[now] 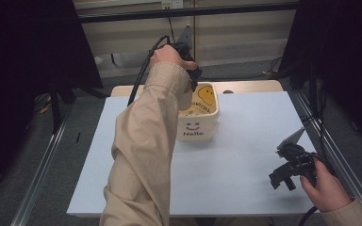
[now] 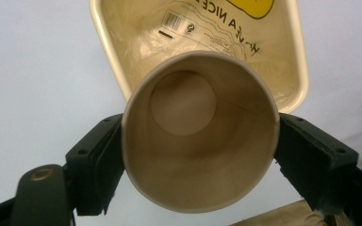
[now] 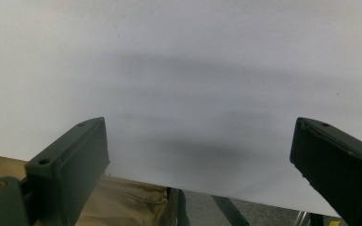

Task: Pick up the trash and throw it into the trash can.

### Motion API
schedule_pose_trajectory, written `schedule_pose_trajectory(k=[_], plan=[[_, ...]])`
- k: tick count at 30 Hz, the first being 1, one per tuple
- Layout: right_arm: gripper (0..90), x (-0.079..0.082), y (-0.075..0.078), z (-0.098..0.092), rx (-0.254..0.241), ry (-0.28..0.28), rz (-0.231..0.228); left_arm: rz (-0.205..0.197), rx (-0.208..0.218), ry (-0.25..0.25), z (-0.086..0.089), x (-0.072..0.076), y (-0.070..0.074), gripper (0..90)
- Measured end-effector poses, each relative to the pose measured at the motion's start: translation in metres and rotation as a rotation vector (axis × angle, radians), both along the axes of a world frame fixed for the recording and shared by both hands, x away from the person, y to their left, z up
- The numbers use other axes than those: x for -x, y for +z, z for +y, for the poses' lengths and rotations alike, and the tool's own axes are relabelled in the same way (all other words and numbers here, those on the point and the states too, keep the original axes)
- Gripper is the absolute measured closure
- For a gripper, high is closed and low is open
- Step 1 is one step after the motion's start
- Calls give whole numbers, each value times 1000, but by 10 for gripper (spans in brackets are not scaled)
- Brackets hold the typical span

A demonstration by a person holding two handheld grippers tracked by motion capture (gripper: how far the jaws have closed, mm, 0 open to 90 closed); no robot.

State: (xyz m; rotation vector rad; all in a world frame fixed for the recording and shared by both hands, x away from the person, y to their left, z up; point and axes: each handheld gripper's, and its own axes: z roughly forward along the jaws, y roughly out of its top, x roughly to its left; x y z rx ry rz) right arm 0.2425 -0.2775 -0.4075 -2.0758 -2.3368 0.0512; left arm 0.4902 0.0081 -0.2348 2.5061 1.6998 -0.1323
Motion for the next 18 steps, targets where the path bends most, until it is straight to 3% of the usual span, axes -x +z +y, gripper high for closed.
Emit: schedule_pose_trajectory(k=[8, 9, 15, 18], plan=[[51, 0, 1, 0, -1, 0, 0, -15, -2, -2, -2, -1, -3, 185], [50, -1, 2, 0, 6, 1, 17, -20, 2, -3, -2, -1, -2, 177], [50, 0, 0, -1, -6, -1, -9, -30, -6, -12, 1, -1, 1, 123], [50, -1, 2, -1, 8, 10, 11, -40, -1, 3, 4, 0, 5, 121]])
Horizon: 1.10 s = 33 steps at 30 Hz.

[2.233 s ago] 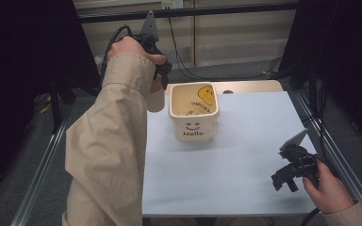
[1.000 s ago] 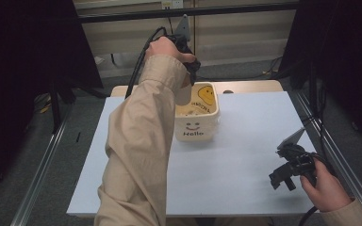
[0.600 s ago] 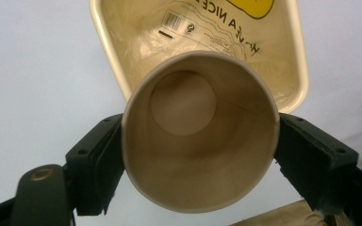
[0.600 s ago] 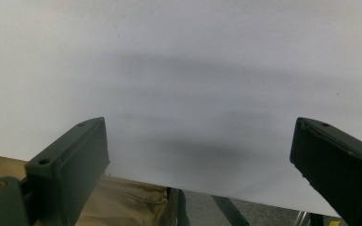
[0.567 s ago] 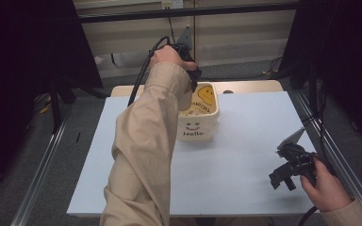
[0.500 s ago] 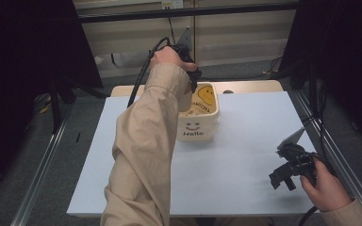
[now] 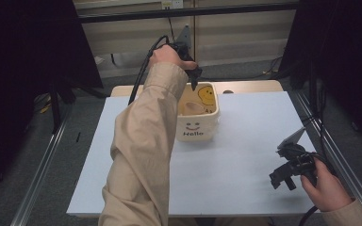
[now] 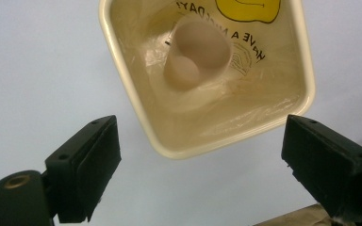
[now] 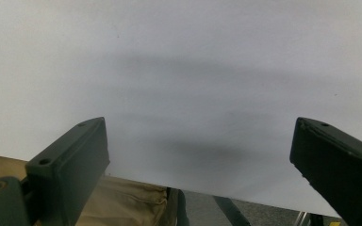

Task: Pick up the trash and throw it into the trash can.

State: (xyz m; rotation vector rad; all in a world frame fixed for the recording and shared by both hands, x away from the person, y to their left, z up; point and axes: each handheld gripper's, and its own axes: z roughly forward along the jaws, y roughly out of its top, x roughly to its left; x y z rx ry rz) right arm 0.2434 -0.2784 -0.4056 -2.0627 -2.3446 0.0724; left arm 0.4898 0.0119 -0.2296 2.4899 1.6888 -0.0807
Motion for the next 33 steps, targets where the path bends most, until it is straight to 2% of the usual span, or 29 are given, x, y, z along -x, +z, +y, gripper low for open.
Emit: schedule_pose_trajectory(k=[2, 5, 12, 16, 17, 20, 21, 23, 25, 29, 30, 33], plan=[[51, 0, 0, 1, 0, -11, 4, -2, 8, -1, 3, 1, 4, 118], [50, 0, -1, 2, -11, -16, -14, -21, 9, -4, 8, 4, 13, 113], [51, 0, -1, 3, -3, -24, -12, -52, 1, 5, 20, 11, 41, 101], [49, 0, 1, 3, 4, -4, 0, -67, -10, 47, 27, 14, 56, 93], [51, 0, 1, 3, 4, -6, 2, -69, -9, 26, 30, 15, 59, 93], [51, -1, 0, 3, 10, -3, -4, -82, -1, 34, 34, 18, 72, 85], [51, 0, -1, 3, -5, -6, -11, -86, 0, 39, 35, 20, 75, 84], [52, -1, -1, 3, 1, 3, 0, -93, 6, 38, 36, 22, 83, 80], [51, 0, -2, 4, -6, 6, -16, -102, 6, 39, 38, 24, 89, 79], [50, -1, -3, 4, 3, 5, -16, -107, 16, 32, 39, 28, 98, 74], [51, -1, -2, 5, 5, 3, -2, -107, 19, 32, 39, 28, 99, 74], [51, -1, -3, 5, -2, -2, -7, -103, 24, 34, 39, 29, 97, 74]])
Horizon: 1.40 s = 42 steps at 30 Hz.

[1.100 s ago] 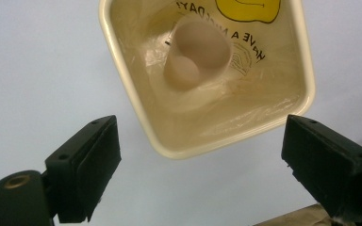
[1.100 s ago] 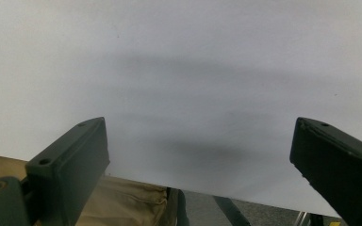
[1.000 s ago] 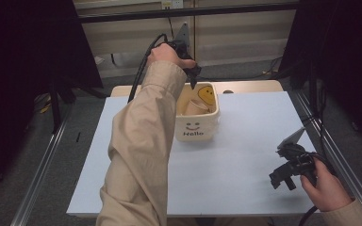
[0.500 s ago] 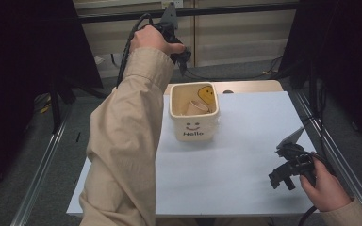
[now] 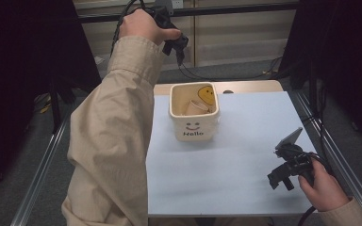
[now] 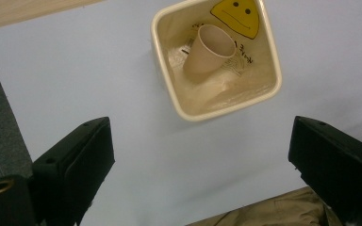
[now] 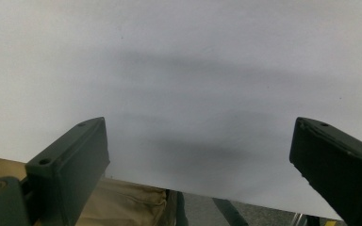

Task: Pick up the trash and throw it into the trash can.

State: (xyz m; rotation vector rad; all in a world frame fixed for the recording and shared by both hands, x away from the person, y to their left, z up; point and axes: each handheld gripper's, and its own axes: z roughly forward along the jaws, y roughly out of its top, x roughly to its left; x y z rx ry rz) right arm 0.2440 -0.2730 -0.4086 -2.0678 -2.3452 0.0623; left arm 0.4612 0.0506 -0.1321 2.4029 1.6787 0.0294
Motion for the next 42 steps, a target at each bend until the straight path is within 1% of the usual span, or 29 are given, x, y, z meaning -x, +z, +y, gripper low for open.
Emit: schedule_pose_trajectory(k=[1, 2, 3, 4, 6, 8, 9, 10, 11, 13, 14, 15, 16, 17, 18, 20, 21, 23, 25, 26, 27, 30, 32, 33, 35, 36, 39, 40, 42], plan=[[51, -1, 1, -1, 8, 11, 12, 3, -5, -6, 1, 0, 0, 73], [51, 0, 0, -1, -3, 7, -7, 0, -9, -7, 1, 0, -1, 73], [51, 0, 0, -1, -2, 8, -6, -1, -12, -13, 1, 0, -2, 73], [50, 0, 1, -1, 12, 9, 12, -2, -7, -7, 2, 1, -3, 73], [51, 0, 2, -1, 14, 13, 16, 0, -19, -15, 4, 2, -4, 70], [51, 1, 0, -1, -3, -4, -3, -1, -18, -9, 8, 5, -7, 68], [52, 0, 1, -2, 10, 3, 6, 0, -16, -6, 11, 6, -9, 66], [51, 0, 1, -3, 8, 10, 5, -4, -22, 0, 14, 8, -12, 65], [50, 0, 0, -3, 1, -6, -9, 0, -19, 5, 17, 9, -14, 63], [51, 0, 0, -2, -2, -6, -10, 6, -25, 5, 25, 12, -19, 60], [49, 0, 0, -1, -1, -1, -14, 0, -26, 19, 28, 15, -22, 60], [51, 0, 1, 1, 11, -4, -1, 6, -29, 14, 33, 17, -25, 59], [49, 0, 0, 1, 4, 3, -19, 12, -25, 18, 37, 18, -28, 58], [50, 0, 0, 1, 0, 11, -16, 16, -23, 21, 41, 20, -30, 58], [51, 0, 0, 2, -1, 11, -14, 3, -25, 29, 45, 22, -34, 57], [51, 0, 1, 2, 6, 13, 1, -7, -20, 39, 53, 26, -39, 55], [51, 0, 0, 2, -4, 3, -13, -3, -11, 45, 56, 29, -43, 53], [51, -1, 0, 2, -9, 1, -14, 0, -16, 40, 63, 33, -50, 53], [51, -1, 0, 2, -4, -2, -18, 4, -1, 51, 69, 38, -57, 52], [50, -1, 0, 1, -3, 3, -14, -2, -10, 42, 74, 40, -61, 51], [50, -1, 0, 2, -10, 2, -16, 8, -1, 50, 78, 42, -65, 51], [49, 0, 0, 3, -11, -1, -19, 5, -13, 70, 90, 49, -79, 51], [52, -1, 1, 4, 4, 5, 0, 5, -6, 77, 97, 54, -88, 51], [51, 0, 0, 4, -1, 0, -11, -2, -12, 77, 100, 57, -93, 51], [50, 0, 0, 3, -5, 1, -14, 4, -11, 82, 106, 62, -102, 51], [50, 0, 0, 4, -5, -2, -17, -2, -24, 83, 109, 65, -107, 50], [50, -1, 0, 4, 3, 10, -14, 9, -11, 77, 114, 72, -122, 51], [51, -1, 0, 5, 8, 13, -8, 22, -8, 73, 115, 74, -126, 51], [51, 0, -2, 5, 6, 15, -14, 29, -14, 72, 116, 78, -135, 50]])
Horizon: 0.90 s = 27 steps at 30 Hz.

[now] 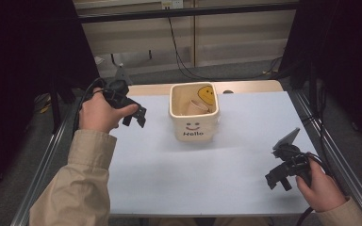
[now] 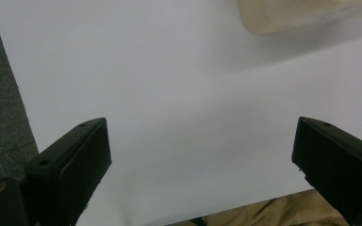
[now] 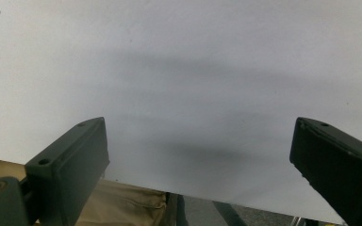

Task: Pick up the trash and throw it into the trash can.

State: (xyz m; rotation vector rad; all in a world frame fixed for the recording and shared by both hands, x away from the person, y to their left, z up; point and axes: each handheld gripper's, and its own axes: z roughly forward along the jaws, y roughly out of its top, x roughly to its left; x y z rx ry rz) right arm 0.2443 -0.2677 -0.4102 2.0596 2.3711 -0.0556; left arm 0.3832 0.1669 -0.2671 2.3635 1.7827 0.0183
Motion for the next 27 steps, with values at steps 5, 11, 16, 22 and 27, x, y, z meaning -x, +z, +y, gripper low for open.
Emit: schedule_pose_trajectory(k=[5, 11, 16, 22, 27], plan=[[51, 0, 0, 0, -1, 3, -4, 0, 2, -2, 3, 12, -20, 50], [50, 0, -1, -1, -1, 0, 4, 14, -3, 1, 12, 24, -47, 50], [50, 0, -1, -2, 1, -6, 5, 17, -3, 4, 18, 37, -73, 50], [52, 0, -2, -1, 5, -7, 16, 41, 6, 20, 24, 53, -102, 50], [50, 0, -4, 0, -1, -17, 14, 53, 10, 22, 30, 66, -122, 50]])
